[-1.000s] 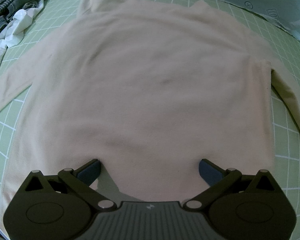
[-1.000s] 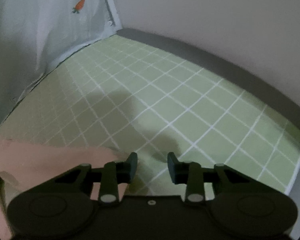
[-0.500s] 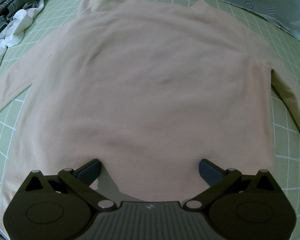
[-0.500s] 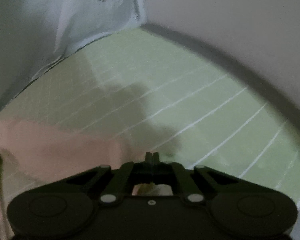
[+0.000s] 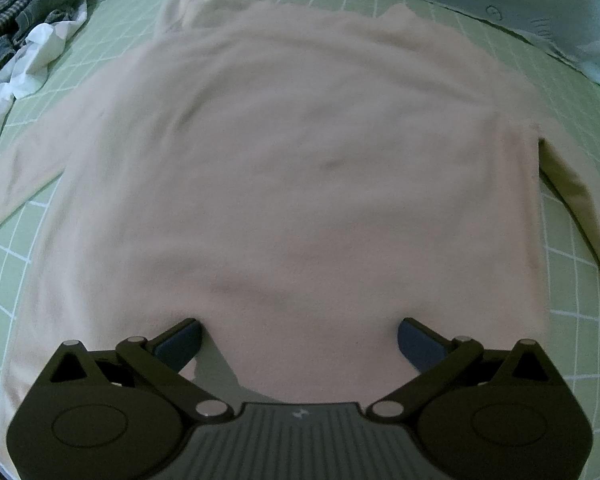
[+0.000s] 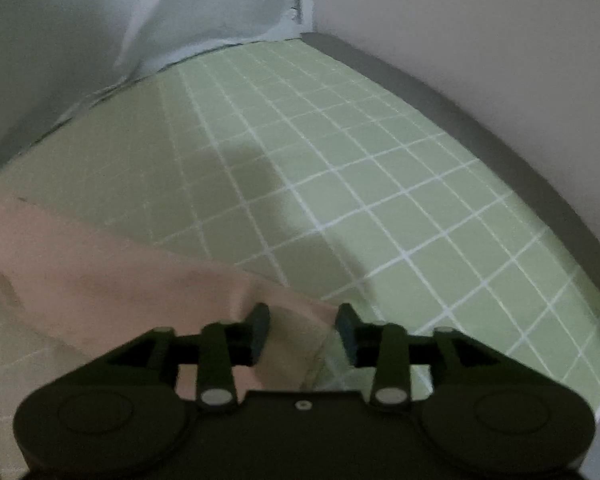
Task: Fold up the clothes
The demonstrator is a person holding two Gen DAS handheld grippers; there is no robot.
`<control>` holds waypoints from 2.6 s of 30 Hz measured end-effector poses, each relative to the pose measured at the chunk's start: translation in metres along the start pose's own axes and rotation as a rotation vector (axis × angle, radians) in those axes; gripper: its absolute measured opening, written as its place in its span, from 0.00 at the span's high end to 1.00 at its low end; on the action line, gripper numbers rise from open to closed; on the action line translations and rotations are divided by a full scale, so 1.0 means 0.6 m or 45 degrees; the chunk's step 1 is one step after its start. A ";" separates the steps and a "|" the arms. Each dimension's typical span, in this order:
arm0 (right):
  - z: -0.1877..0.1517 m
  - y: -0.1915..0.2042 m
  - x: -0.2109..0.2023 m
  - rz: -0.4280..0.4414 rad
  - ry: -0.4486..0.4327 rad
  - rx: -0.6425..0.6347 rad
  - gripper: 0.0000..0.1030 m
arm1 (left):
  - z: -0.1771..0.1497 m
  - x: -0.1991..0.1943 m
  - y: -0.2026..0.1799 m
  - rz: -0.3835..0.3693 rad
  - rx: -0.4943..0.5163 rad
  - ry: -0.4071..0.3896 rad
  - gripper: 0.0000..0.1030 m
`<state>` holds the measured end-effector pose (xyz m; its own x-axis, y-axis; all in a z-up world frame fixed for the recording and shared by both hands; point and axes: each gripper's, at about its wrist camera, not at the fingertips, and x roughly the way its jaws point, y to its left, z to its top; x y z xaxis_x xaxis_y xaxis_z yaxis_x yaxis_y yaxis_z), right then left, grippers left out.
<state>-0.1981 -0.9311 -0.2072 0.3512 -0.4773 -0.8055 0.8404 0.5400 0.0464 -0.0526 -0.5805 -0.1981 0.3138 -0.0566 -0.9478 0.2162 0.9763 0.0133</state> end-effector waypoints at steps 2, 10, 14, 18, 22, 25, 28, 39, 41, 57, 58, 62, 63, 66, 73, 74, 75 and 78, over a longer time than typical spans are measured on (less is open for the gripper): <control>-0.002 -0.006 0.000 -0.013 -0.025 0.007 0.63 | -0.001 0.000 0.001 -0.001 0.002 -0.003 0.00; 0.018 -0.001 0.015 -0.160 -0.006 -0.006 0.56 | -0.010 0.000 0.005 -0.007 0.013 -0.041 0.00; 0.035 0.043 0.021 -0.327 0.036 -0.149 0.50 | -0.015 -0.007 0.026 -0.069 0.041 -0.035 0.00; 0.045 0.090 0.016 -0.243 0.013 -0.218 0.14 | -0.017 -0.035 0.097 -0.108 -0.077 -0.078 0.00; 0.048 0.170 0.013 -0.159 -0.026 -0.334 0.05 | -0.008 -0.061 0.187 0.038 -0.150 -0.182 0.00; 0.052 0.255 0.020 -0.048 -0.044 -0.419 0.03 | 0.012 -0.065 0.252 0.152 -0.185 -0.213 0.00; 0.064 0.356 0.029 0.110 -0.075 -0.496 0.03 | 0.042 -0.050 0.314 0.234 -0.218 -0.206 0.00; 0.163 0.651 0.154 0.477 -0.108 -0.908 0.08 | 0.136 0.039 0.464 0.357 -0.411 -0.131 0.00; 0.164 0.672 0.172 0.604 -0.077 -1.057 0.28 | 0.141 0.043 0.468 0.341 -0.461 -0.142 0.00; 0.196 0.688 0.195 0.354 -0.245 -1.231 0.95 | 0.144 0.041 0.485 0.313 -0.587 -0.137 0.00; 0.203 0.688 0.194 0.351 -0.223 -1.206 0.93 | 0.140 0.038 0.487 0.335 -0.582 -0.137 0.00; 0.200 0.663 0.153 0.320 -0.218 -1.100 0.49 | 0.119 0.019 0.502 0.394 -0.565 -0.142 0.00; 0.192 0.656 0.140 0.309 -0.238 -1.063 0.27 | 0.111 0.013 0.511 0.398 -0.578 -0.145 0.00; 0.150 0.605 0.082 0.338 -0.210 -0.897 0.14 | 0.084 -0.004 0.539 0.419 -0.619 -0.148 0.00; -0.015 0.494 -0.048 0.368 -0.063 -0.652 0.07 | 0.026 -0.022 0.616 0.459 -0.665 -0.146 0.00; -0.040 0.487 -0.059 0.360 -0.049 -0.661 0.07 | 0.022 -0.021 0.626 0.445 -0.665 -0.145 0.00; -0.064 0.481 -0.070 0.352 -0.036 -0.673 0.07 | 0.018 -0.021 0.635 0.424 -0.670 -0.151 0.00; -0.120 0.462 -0.101 0.319 -0.009 -0.682 0.07 | 0.010 -0.021 0.658 0.335 -0.703 -0.184 0.03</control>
<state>-0.0164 -0.7024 -0.1881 0.5163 -0.2932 -0.8046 0.4065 0.9109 -0.0711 0.0344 -0.1957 -0.1791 0.4216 0.2105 -0.8820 -0.3824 0.9232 0.0376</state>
